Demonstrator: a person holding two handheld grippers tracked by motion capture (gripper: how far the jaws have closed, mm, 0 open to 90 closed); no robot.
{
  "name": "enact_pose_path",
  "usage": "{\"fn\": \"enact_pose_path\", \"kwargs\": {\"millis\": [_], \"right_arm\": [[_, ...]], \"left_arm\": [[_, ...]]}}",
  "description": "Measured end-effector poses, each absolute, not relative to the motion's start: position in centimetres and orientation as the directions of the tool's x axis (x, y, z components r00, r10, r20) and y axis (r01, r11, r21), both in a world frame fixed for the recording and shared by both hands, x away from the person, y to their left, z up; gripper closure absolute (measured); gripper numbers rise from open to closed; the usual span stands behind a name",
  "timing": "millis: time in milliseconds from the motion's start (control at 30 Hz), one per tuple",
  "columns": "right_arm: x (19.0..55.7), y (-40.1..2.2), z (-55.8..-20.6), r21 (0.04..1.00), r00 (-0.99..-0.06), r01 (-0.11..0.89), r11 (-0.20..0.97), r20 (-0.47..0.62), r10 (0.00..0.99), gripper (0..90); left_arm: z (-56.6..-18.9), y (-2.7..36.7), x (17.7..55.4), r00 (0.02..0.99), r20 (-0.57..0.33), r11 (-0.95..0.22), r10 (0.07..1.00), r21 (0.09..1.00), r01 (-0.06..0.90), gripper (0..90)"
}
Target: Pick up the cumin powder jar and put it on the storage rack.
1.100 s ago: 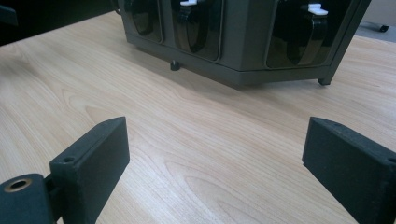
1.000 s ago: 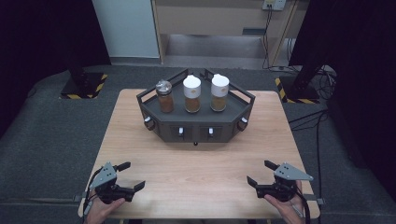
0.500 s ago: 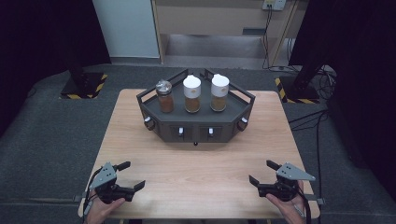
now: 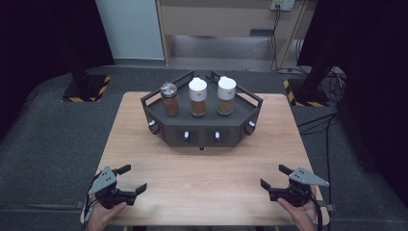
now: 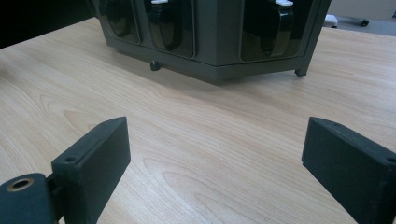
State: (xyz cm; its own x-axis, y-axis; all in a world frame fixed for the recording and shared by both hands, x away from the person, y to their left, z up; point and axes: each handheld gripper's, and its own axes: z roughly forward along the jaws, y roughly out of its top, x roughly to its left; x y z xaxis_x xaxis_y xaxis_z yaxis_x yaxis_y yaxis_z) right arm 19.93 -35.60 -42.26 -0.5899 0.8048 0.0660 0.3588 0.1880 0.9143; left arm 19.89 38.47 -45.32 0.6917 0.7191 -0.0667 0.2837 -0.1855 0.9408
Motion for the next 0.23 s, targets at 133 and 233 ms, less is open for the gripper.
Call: {"fn": "enact_pose_path", "kwargs": {"millis": [133,233], "right_arm": [[19.97,-35.62,-42.28,0.914,-0.592,0.360,0.188,0.068,0.803,7.8],[19.98,-35.68,-42.32,0.914,-0.589,0.362,0.182,0.073,0.805,7.8]], "left_arm": [[-45.29,38.37,19.98,0.697,-0.064,-0.192,0.714,0.940,0.283,3.3],[-45.30,38.37,20.03,0.698,-0.066,-0.192,0.713,0.939,0.285,3.4]]}}
